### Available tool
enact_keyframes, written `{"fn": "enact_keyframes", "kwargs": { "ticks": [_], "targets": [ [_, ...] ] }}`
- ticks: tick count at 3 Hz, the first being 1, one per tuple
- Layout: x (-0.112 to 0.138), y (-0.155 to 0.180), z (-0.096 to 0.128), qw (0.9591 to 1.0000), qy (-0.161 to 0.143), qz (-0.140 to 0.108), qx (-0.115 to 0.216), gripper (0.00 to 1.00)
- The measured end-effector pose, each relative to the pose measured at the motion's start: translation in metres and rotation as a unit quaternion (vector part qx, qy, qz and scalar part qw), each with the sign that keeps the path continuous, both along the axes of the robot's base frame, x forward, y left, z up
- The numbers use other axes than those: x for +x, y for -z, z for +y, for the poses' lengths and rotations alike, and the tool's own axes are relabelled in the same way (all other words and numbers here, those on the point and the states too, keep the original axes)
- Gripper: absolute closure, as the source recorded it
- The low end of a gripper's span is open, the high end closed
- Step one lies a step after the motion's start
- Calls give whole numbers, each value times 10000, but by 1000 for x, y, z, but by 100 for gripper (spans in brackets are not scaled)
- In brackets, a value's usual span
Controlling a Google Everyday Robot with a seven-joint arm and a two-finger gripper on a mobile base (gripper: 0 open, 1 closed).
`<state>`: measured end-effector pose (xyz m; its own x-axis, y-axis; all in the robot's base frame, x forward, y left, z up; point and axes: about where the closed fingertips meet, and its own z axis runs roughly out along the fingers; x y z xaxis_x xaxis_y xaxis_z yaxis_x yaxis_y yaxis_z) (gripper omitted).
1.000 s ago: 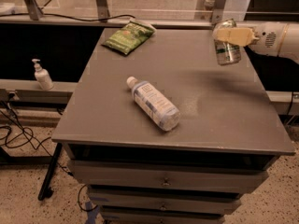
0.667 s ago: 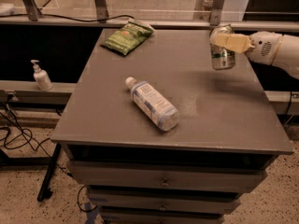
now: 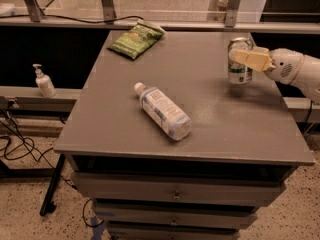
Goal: Place 7up can upright
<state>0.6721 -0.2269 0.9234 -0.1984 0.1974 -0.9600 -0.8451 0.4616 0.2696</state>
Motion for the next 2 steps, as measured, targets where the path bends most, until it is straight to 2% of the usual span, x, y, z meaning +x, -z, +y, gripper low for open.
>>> {"fn": "enact_keyframes", "kwargs": {
  "ticks": [1,2],
  "targets": [
    [-8,6,-4,9984,53,-545,-127,100],
    [-15,13,-1,9958,203,-887,-130,100]
  ]
}}
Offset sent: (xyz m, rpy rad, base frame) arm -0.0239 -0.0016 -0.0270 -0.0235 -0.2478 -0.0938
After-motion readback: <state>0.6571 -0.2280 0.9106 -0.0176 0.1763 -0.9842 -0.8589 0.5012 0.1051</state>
